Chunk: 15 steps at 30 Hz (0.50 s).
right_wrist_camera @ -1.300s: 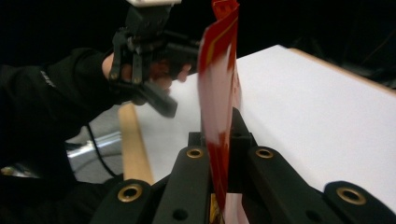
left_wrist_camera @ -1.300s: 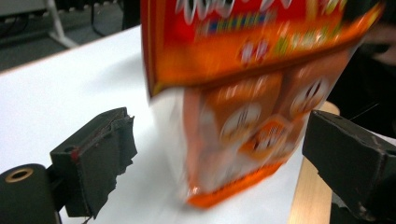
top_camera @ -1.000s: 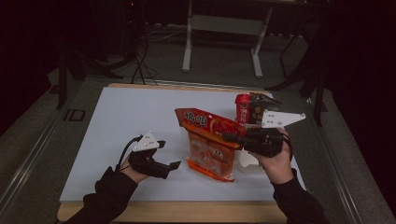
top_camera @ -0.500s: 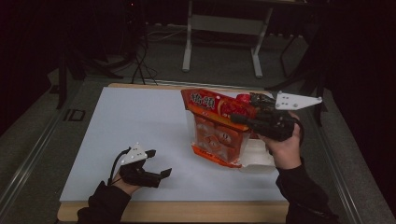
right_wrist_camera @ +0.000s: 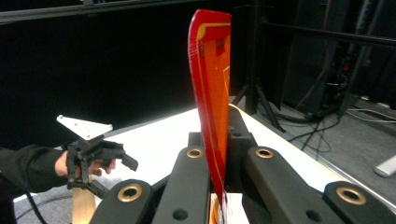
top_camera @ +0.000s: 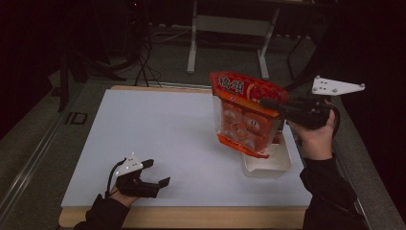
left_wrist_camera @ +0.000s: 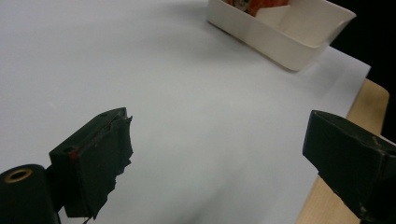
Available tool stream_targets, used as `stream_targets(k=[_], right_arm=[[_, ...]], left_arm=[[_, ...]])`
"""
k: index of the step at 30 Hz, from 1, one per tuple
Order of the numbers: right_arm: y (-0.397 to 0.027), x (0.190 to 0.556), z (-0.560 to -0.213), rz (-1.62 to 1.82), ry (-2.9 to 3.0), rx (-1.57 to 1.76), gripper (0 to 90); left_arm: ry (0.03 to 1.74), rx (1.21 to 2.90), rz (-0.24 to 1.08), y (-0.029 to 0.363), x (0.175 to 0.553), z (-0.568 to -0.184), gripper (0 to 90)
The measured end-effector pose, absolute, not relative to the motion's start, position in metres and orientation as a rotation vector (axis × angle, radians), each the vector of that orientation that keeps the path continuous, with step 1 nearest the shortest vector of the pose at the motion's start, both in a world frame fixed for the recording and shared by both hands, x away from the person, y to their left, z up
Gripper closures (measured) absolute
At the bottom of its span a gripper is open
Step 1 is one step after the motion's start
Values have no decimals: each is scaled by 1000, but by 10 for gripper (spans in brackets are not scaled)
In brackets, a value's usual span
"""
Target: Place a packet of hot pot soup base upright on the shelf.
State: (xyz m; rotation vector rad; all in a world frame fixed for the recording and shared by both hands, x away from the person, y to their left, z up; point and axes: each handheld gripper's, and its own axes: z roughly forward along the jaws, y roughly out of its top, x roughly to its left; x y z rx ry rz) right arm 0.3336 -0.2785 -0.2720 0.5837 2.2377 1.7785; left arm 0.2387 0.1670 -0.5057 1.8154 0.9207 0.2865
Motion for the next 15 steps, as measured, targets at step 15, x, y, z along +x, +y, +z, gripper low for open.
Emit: stream_targets(k=[15], right_arm=[[-327,337,-279,1725,2201,692,900]], left_arm=[[942,1819,276,165,243,-511,78]])
